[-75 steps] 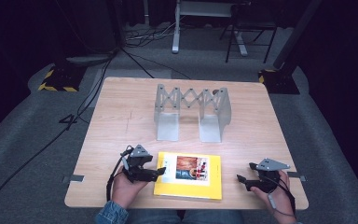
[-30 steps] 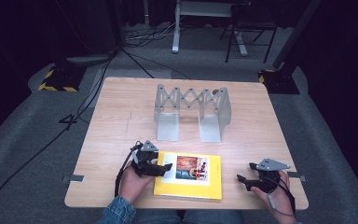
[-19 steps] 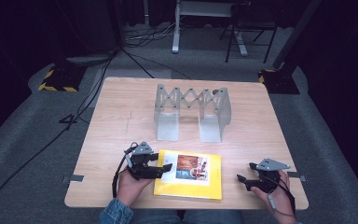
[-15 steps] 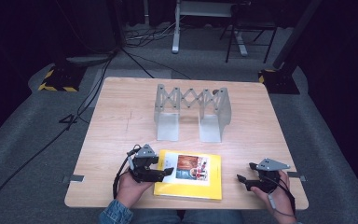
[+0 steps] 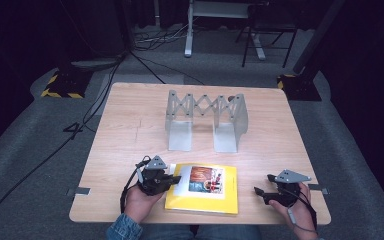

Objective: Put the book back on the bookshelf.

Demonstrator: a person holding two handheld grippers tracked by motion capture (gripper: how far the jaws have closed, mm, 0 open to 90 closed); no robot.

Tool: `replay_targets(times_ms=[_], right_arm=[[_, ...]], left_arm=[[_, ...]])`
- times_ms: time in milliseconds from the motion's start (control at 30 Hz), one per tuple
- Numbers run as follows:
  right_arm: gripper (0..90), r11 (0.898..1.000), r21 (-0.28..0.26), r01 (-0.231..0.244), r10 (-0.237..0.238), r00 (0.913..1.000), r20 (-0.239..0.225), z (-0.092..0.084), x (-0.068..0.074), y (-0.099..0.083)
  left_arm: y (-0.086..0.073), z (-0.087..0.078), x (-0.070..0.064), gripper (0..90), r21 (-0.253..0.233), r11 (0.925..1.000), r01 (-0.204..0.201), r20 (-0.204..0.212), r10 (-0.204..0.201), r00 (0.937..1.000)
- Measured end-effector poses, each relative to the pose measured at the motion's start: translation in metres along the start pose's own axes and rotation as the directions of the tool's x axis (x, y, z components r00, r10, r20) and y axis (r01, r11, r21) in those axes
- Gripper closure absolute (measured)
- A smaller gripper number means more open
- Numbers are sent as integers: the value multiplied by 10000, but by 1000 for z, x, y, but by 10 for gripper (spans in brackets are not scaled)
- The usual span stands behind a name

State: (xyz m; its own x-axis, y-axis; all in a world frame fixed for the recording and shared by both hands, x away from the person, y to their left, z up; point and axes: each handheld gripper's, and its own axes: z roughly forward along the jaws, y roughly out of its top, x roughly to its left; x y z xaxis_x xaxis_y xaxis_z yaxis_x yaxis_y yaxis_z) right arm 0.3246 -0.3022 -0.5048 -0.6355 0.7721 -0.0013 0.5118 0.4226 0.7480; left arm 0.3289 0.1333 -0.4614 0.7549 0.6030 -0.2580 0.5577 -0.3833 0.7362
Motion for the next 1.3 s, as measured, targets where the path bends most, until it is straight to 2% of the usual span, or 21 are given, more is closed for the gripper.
replay_targets(times_ms=[200, 333, 433, 533, 567, 600, 667, 700, 767, 800, 833, 900, 967, 1067, 1100, 1133, 1167, 1200, 1233, 1267, 1300], right_arm=[[261, 10000, 10, -16, 16, 10000, -4, -1, 0, -1], [351, 10000, 4, -10, 10, 9994, -334, -7, 1, -2], [353, 9985, -524, 124, -151, 9986, -511, -16, 5, 2], [354, 9927, -1095, 511, -574, 9969, -545, -30, 16, 11], [354, 9927, -1095, 511, -574, 9969, -545, -30, 16, 11], [360, 9844, -1495, 923, -1018, 9931, -576, -41, 27, 18], [364, 9804, -1656, 1069, -1183, 9911, -603, -46, 32, 21], [373, 9701, -1965, 1425, -1575, 9855, -633, -54, 42, 25], [385, 9587, -2264, 1721, -1914, 9793, -661, -61, 52, 29], [385, 9587, -2264, 1721, -1914, 9793, -661, -61, 52, 29], [397, 9472, -2502, 2003, -2242, 9720, -707, -66, 61, 31], [401, 9362, -2668, 2289, -2571, 9634, -757, -68, 70, 34], [401, 9332, -2674, 2399, -2690, 9600, -774, -68, 73, 35], [392, 9046, -2723, 3280, -3525, 9347, -453, -64, 86, 39], [354, 8856, -2751, 3743, -3931, 9194, -146, -60, 93, 42], [338, 8769, -2767, 3930, -4077, 9131, 46, -58, 96, 43], [338, 8769, -2767, 3930, -4077, 9131, 46, -58, 96, 43], [333, 8696, -2812, 4058, -4179, 9083, 186, -56, 98, 44], [313, 8480, -2761, 4523, -4548, 8886, 591, -51, 102, 45], [304, 8424, -2715, 4655, -4644, 8827, 724, -49, 104, 45], [304, 8424, -2715, 4655, -4644, 8827, 724, -49, 104, 45]], left_arm=[[8, -10, -10, 896, -431, 9988, -213, 160, 220, 9996], [18, -18, -20, 896, -662, 9964, -528, 154, 539, 9984], [28, -25, -26, 896, -804, 9941, -735, 208, 754, 9969], [37, -27, -32, 896, -846, 9917, -968, 137, 983, 9951], [44, -29, -36, 896, -832, 9899, -1145, 117, 1158, 9932], [47, -29, -39, 896, -865, 9891, -1193, 137, 1209, 9926], [55, -30, -43, 896, -868, 9882, -1263, 238, 1288, 9914], [62, -29, -47, 896, -892, 9877, -1282, 335, 1316, 9907], [70, -27, -52, 896, -888, 9864, -1384, 458, 1428, 9887], [70, -27, -52, 896, -888, 9864, -1384, 458, 1428, 9887], [77, -25, -56, 896, -878, 9848, -1497, 441, 1540, 9871], [83, -24, -59, 896, -846, 9837, -1586, 464, 1629, 9855], [88, -23, -62, 896, -870, 9822, -1662, 492, 1709, 9841], [96, -24, -65, 896, -939, 9800, -1752, 544, 1807, 9820], [101, -24, -68, 897, -973, 9795, -1762, 610, 1826, 9813], [103, -23, -69, 897, -1015, 9795, -1740, 611, 1807, 9816], [103, -23, -69, 897, -1015, 9795, -1740, 611, 1807, 9816], [106, -23, -70, 897, -1019, 9794, -1745, 678, 1818, 9810], [111, -23, -71, 897, -1047, 9785, -1779, 689, 1856, 9802], [114, -23, -71, 897, -1124, 9780, -1758, 690, 1842, 9805], [114, -23, -71, 897, -1124, 9780, -1758, 690, 1842, 9805]])
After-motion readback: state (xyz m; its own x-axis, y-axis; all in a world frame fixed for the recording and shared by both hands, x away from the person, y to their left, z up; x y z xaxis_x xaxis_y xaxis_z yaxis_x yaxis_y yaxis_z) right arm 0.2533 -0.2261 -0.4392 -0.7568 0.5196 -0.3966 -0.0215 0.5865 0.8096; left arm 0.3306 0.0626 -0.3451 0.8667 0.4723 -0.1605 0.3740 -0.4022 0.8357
